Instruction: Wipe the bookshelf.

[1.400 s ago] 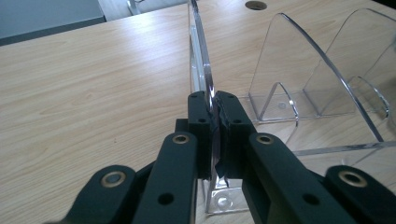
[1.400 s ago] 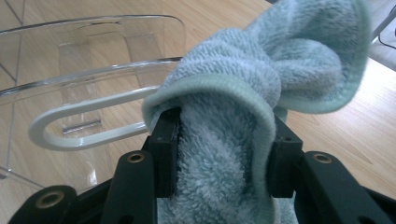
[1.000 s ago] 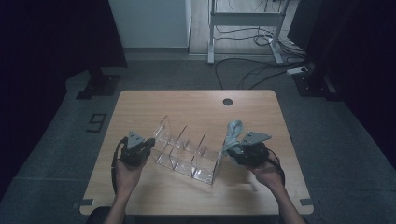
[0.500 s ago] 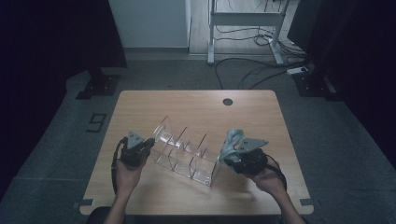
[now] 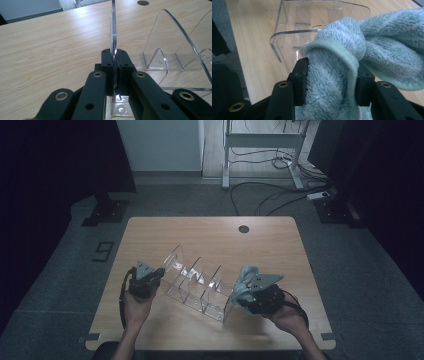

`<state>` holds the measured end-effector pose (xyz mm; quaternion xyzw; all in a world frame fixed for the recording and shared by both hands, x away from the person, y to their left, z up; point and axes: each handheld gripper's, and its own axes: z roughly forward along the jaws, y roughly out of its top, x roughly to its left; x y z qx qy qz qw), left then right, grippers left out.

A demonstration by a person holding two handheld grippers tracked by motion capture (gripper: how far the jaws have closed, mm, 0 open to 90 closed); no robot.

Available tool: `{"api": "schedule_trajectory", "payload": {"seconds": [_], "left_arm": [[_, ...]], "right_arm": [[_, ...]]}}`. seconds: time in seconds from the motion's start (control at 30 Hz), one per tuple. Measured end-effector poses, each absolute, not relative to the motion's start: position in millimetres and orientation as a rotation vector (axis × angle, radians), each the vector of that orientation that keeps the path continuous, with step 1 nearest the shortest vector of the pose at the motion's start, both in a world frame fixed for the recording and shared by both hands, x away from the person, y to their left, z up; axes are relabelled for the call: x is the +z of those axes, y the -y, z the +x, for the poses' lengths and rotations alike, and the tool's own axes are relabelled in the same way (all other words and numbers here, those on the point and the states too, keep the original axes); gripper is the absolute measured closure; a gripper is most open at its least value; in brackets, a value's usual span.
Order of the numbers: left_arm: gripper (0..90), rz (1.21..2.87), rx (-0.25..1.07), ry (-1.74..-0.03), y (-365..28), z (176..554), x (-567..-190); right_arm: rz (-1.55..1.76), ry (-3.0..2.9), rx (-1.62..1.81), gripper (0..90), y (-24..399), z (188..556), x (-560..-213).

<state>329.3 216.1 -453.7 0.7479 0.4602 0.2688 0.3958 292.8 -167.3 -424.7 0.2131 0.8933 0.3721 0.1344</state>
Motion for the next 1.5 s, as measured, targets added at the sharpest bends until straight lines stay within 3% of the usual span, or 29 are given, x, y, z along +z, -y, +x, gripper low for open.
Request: {"api": "schedule_trajectory", "payload": {"seconds": [0.7, 1.5], "left_arm": [[86.0, 1.895, 0.7, -1.189, -215.3, 328.2, -453.3], [86.8, 1.9, 0.641, -1.157, -222.0, 330.4, -452.9]], "right_arm": [[0.451, -2.713, 1.008, 53.6, 144.1, 265.0, -416.5], [0.547, -2.833, 0.929, 53.2, 138.1, 290.5, -466.5]]}}
